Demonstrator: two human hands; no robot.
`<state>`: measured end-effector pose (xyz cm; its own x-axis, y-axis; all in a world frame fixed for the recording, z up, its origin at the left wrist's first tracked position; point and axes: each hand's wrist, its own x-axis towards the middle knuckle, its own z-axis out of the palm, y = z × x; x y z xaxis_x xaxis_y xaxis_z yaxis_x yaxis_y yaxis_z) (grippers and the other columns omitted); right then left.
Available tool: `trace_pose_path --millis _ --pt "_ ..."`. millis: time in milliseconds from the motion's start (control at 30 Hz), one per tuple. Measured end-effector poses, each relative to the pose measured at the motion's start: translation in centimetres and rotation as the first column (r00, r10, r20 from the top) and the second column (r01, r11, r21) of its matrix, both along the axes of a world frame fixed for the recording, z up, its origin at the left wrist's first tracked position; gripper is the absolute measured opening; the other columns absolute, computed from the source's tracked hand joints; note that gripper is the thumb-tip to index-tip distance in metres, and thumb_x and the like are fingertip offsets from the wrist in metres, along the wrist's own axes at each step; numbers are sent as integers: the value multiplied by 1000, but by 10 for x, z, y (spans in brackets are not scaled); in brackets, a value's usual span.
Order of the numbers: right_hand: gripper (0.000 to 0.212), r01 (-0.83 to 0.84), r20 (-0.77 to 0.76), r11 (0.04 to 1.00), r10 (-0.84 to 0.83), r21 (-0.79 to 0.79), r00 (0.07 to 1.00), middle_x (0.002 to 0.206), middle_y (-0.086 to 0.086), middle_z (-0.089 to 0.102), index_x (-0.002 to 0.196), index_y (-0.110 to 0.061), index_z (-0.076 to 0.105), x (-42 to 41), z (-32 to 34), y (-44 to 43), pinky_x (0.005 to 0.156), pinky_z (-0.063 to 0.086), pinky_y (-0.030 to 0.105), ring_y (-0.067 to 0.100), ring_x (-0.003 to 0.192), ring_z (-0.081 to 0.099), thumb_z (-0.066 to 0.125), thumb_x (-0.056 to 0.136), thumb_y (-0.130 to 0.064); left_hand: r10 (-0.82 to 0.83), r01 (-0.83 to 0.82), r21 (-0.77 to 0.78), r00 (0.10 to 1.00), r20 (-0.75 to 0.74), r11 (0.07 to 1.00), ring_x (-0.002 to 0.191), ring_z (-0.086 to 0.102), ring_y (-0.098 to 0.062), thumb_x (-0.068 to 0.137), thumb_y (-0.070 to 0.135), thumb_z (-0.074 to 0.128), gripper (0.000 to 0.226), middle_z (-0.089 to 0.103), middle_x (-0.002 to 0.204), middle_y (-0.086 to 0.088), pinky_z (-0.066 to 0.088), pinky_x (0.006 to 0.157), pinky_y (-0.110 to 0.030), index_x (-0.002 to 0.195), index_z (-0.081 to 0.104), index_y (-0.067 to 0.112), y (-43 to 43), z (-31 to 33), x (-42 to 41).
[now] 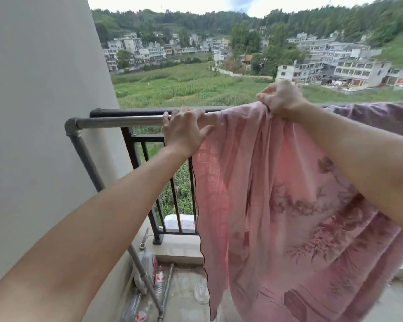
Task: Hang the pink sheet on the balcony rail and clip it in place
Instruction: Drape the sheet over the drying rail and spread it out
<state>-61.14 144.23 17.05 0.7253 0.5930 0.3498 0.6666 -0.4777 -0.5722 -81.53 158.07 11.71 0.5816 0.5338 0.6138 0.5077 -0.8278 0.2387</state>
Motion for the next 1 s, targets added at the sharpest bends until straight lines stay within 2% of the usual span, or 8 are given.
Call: trace_pose_path --millis 100,233,467,600,667,800,900,1000 --pt "46 -70 168 978 37 194 985 113 7 70 120 -18 64 -15 -12 -21 85 55 40 22 95 66 58 90 -54 -86 79 48 982 166 996 88 60 -19 89 33 67 22 71 105 -2 39 92 -39 106 73 22 9 -1 2" --pt "62 -129 398 992 117 3 910 127 8 62 130 -21 58 -32 -34 -45 88 50 42 28 110 60 66 82 -59 -159 141 103 969 192 985 78 65 -23 91 22 62 16 74 88 -5 44 71 -30 90 76 13 18 8 -2" --pt "17 -17 456 998 -11 56 890 91 5 75 97 -19 76 -21 -9 -36 70 54 36 27 79 66 66 90 -30 301 -262 -152 878 372 953 109 57 -39 94 14 50 22 66 111 -22 45 87 -41 103 67 5 96 63 -39" --pt "18 205 332 957 -266 207 905 84 3 69 82 -17 71 22 23 -10 71 46 30 23 82 62 58 89 -28 524 -431 -369 827 204 824 114 57 -43 85 15 52 25 63 119 -24 45 97 -43 104 68 8 153 54 -70" --pt "18 291 225 952 -306 96 925 88 5 71 74 -16 64 53 14 3 76 53 34 24 84 64 58 83 -31 544 -472 -426 837 59 772 117 56 -41 80 23 58 33 63 122 -22 43 102 -43 109 68 10 167 40 -79" --pt "32 274 127 891 -244 -361 961 100 13 70 97 -8 73 51 0 13 78 54 35 26 88 65 75 77 -32 482 -439 -390 876 13 809 118 55 -39 85 24 52 30 64 120 -19 37 108 -44 106 70 13 167 36 -84" --pt "26 269 259 946 -218 -181 941 93 6 70 96 -16 71 10 11 10 74 51 32 24 83 64 67 87 -40 421 -400 -273 907 18 875 115 53 -43 97 38 38 43 64 115 -26 31 107 -47 107 68 9 150 23 -90" --pt "37 2 386 1000 -6 13 922 99 6 72 107 -16 70 -38 -2 12 69 51 29 24 82 67 58 93 -48 310 -303 -81 948 78 949 118 48 -43 101 47 26 60 58 120 -29 26 109 -50 115 61 1 139 -9 -100"
